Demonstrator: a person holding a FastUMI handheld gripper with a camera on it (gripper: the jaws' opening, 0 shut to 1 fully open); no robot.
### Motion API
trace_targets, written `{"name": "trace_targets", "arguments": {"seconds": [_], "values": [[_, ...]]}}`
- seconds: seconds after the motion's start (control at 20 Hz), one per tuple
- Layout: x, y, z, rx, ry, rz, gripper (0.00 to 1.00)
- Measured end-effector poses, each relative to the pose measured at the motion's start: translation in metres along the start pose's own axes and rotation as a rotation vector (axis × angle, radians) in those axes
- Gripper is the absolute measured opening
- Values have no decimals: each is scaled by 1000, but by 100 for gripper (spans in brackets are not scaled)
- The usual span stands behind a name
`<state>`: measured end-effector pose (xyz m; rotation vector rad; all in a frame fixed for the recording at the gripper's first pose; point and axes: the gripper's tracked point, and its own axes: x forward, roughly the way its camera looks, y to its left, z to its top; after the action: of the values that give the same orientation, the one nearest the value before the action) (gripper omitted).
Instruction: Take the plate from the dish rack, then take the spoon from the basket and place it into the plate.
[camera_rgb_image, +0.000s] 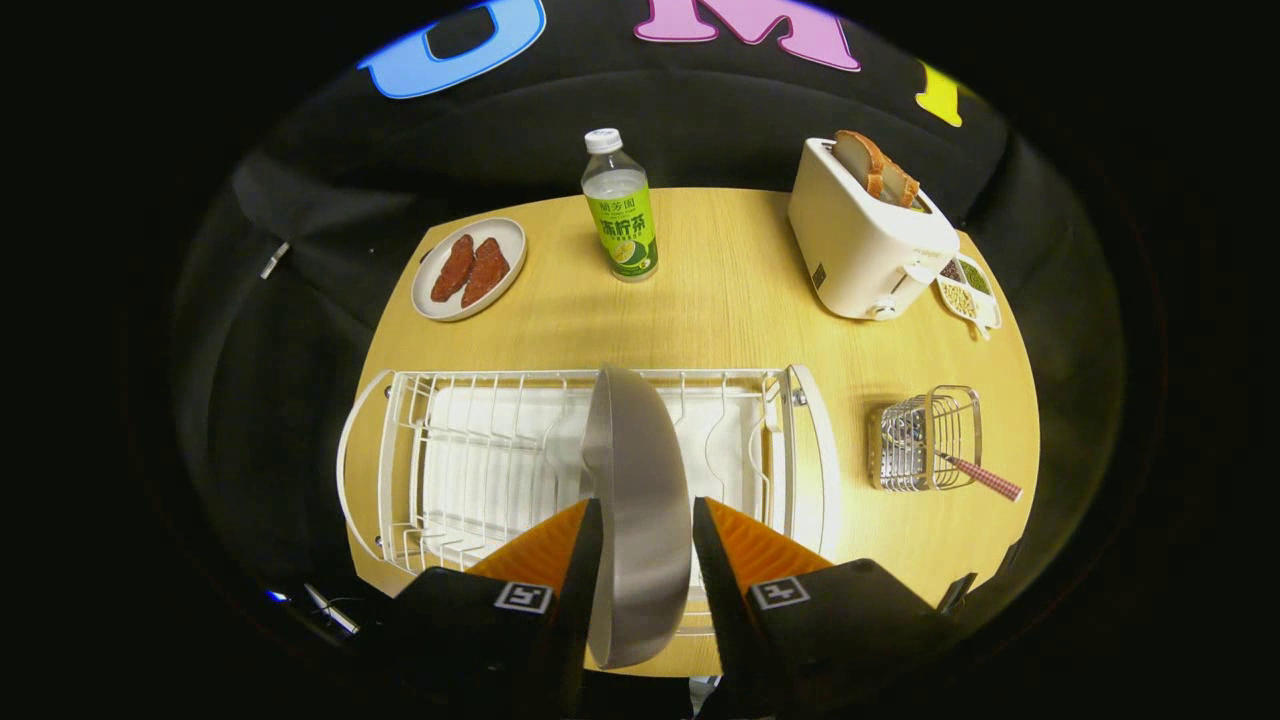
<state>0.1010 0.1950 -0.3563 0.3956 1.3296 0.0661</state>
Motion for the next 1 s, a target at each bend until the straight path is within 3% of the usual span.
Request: {"name": "trace_targets", "arguments": {"seconds": [0.05,0.1,0.2,0.4,0.6,0.7,1.0], "values": [[2,-3,-4,-4,25,-30,51],[0,-8,-5,-10,29,-65,38],[-1,-18,-5,-37,26,-138,34],[-8,-14,0,-57,13,-179,30],[-25,-17,24,-171,-51,-262,30],[-34,-12,29,-174,-75,-244,30],[-63,-18,23,-60,-131,-44,30]]}}
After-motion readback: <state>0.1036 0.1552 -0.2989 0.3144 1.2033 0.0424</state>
